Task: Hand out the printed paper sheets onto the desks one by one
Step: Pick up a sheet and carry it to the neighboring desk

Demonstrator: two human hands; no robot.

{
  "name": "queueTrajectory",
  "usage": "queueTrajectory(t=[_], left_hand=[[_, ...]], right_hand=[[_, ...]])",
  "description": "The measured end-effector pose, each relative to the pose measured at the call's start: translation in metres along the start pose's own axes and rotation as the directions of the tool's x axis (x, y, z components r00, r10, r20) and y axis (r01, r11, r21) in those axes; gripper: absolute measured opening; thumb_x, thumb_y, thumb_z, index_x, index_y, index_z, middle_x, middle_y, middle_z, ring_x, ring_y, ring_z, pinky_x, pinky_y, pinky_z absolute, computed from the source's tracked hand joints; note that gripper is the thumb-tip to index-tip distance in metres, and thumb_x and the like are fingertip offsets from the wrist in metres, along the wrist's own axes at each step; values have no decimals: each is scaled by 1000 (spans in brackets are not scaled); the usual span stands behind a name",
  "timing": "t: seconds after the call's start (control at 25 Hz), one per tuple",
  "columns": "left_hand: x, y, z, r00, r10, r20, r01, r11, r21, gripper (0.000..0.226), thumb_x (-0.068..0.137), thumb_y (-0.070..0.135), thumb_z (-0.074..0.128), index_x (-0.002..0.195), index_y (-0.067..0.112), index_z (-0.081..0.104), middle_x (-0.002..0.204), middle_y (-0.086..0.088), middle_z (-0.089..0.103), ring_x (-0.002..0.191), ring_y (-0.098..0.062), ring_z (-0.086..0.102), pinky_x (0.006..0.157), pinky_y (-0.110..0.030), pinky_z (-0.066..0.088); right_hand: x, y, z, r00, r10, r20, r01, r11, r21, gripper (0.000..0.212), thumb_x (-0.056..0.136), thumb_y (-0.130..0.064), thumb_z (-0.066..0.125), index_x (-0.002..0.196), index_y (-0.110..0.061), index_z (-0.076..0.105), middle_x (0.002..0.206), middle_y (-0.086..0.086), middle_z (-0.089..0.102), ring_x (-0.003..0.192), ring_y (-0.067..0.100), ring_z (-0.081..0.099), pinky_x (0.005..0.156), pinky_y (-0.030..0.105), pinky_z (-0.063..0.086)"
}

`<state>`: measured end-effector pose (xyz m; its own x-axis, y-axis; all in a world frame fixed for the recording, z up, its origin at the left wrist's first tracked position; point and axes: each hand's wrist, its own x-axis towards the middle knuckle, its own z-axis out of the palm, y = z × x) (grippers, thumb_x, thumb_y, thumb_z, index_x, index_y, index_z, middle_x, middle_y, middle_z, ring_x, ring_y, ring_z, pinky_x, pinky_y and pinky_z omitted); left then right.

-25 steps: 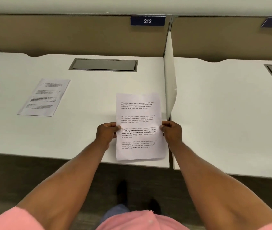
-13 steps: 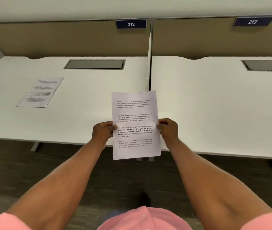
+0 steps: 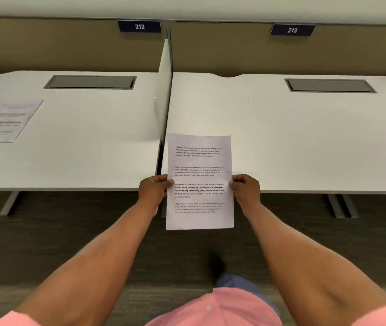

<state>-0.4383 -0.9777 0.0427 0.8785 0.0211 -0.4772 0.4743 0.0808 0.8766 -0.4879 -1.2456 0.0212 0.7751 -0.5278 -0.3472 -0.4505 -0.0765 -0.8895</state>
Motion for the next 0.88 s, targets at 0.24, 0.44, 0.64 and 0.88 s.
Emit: queueTrajectory(t=[0.24,0.44,0.64,0.88], left_hand=[[36,-1,114,1000,9,-2,-9,999,52,17,83,1,75,97,11,76,100,-11,79,90,-27,76,82,-40,61],[79,1,260,1000,-21,7,21,999,45,23,83,-1,75,105,2,74,102,-14,78,92,-31,76,79,-39,61],[109,5,394,998,-68,15,68,997,33,21,81,-4,75,102,0,75,97,-16,78,86,-32,76,74,-36,61],[130,-1,478,993,-121,6,121,989,83,13,80,-6,76,90,3,73,93,-17,77,76,-29,75,66,-33,62]], right_hand=[[90,0,-82,999,-25,28,25,1000,-2,17,84,-6,65,90,-19,74,98,2,75,95,27,71,90,53,60],[206,-4,-187,999,-39,24,39,999,-16,16,81,-6,70,95,-13,76,92,6,77,86,34,73,82,56,62],[302,-13,-283,1000,17,3,-17,1000,-18,19,80,-2,72,91,-16,75,83,3,73,76,23,66,85,54,59],[356,-8,-342,997,74,-21,-75,996,-48,21,77,-7,73,92,-21,76,83,1,73,81,19,66,92,55,58]])
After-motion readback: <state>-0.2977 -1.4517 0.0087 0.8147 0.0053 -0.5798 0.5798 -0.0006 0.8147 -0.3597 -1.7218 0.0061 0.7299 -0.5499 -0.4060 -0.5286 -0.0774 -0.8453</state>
